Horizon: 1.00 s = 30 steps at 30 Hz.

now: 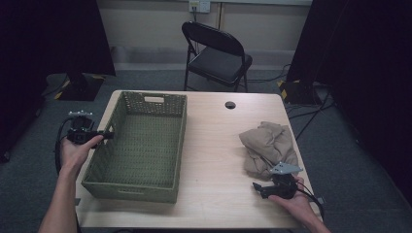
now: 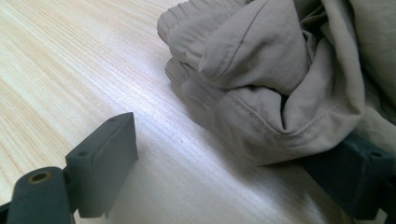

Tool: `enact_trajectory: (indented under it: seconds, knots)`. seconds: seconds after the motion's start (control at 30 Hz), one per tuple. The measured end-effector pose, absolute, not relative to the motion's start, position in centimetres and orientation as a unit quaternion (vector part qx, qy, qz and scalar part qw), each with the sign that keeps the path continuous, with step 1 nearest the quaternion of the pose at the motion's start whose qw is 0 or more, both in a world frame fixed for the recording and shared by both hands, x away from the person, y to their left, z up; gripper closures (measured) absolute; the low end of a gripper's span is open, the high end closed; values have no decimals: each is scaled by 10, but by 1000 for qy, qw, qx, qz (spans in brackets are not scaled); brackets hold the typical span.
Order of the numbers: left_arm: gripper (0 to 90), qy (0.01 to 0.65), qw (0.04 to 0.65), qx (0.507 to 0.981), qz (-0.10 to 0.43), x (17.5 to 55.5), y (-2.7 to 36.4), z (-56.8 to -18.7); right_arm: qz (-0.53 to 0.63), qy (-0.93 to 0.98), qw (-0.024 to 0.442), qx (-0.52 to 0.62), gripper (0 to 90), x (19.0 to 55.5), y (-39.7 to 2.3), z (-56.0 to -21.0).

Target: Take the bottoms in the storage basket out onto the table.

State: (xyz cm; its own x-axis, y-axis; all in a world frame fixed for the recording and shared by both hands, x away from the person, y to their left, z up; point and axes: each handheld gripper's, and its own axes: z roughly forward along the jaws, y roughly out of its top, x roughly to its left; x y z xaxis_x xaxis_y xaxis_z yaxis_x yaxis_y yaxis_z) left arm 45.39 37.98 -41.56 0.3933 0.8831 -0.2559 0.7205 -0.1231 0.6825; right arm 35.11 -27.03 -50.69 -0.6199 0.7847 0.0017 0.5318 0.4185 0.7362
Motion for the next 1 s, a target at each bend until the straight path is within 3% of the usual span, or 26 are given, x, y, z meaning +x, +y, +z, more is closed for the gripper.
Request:
enact_trajectory:
  seconds: [0.13, 0.3, 0.4, 0.57, 0.8, 1.0]
  knots:
    - [644, 547, 372, 740, 124, 452, 379, -415, 362, 824, 175, 399, 121, 351, -270, -507]
    - [413, 546, 394, 725, 143, 442, 384, -406, 362, 824, 175, 399, 121, 351, -270, -507]
    - [407, 525, 395, 739, 148, 432, 379, -397, 362, 824, 175, 399, 121, 351, -270, -507]
    - [436, 529, 369, 744, 172, 413, 371, -397, 362, 824, 175, 399, 121, 351, -270, -507]
    - [625, 533, 366, 746, 161, 396, 373, -405, 362, 824, 175, 399, 121, 351, -270, -507]
    - [666, 536, 365, 744, 163, 395, 375, -408, 362, 824, 175, 399, 121, 352, -270, -507]
